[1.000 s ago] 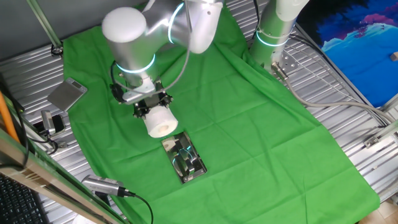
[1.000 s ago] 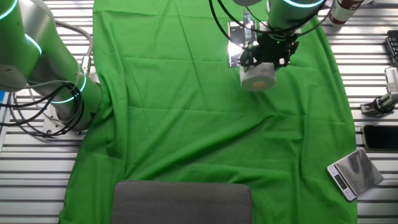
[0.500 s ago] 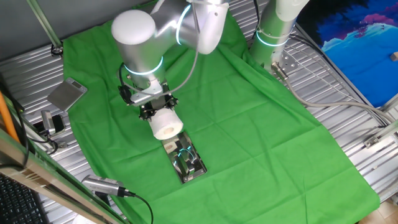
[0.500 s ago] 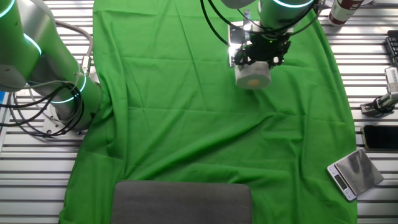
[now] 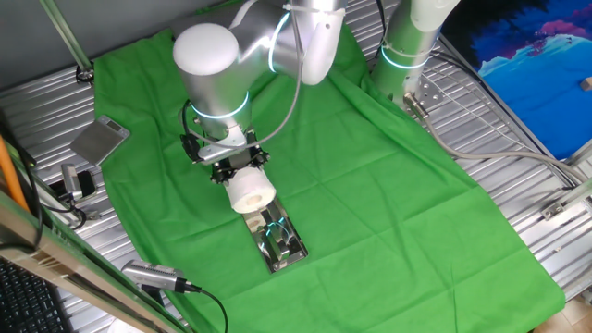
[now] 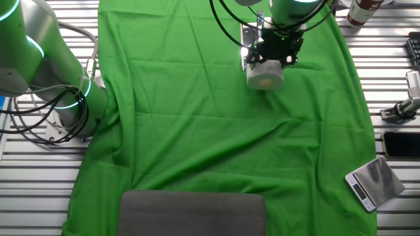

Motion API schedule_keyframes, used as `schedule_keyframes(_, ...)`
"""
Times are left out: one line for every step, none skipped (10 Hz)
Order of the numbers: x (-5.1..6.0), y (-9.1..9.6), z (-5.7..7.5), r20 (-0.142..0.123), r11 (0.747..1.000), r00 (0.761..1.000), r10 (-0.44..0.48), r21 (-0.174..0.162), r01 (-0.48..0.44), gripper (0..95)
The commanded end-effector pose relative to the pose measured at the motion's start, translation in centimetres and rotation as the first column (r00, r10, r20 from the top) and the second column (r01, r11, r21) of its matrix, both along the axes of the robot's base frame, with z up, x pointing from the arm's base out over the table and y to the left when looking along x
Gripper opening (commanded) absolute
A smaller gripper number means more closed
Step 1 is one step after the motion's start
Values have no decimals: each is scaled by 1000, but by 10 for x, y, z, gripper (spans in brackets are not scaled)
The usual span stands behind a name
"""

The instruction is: Put the toilet paper on its holder

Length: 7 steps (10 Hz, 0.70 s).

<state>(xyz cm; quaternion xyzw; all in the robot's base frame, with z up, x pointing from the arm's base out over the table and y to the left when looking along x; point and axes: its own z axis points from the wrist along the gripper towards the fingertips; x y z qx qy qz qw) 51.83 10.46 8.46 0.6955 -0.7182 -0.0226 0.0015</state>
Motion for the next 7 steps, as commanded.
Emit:
schedule_keyframes(0, 4, -1, 2, 1000, 1000, -8, -4, 8, 0)
schedule_keyframes(0, 7, -2, 2, 1000, 1000, -11, -5, 11, 0)
schedule_keyframes(0, 8, -2, 3, 1000, 1000, -11, -6, 11, 0)
schedule_keyframes(0, 8, -2, 4, 1000, 1000, -10, -7, 10, 0)
schedule_keyframes(0, 8, -2, 4, 1000, 1000, -9, -7, 9, 0)
schedule_keyframes(0, 8, -3, 4, 1000, 1000, -10, -7, 10, 0)
schedule_keyframes(1, 10, -4, 4, 1000, 1000, -13, -6, 13, 0)
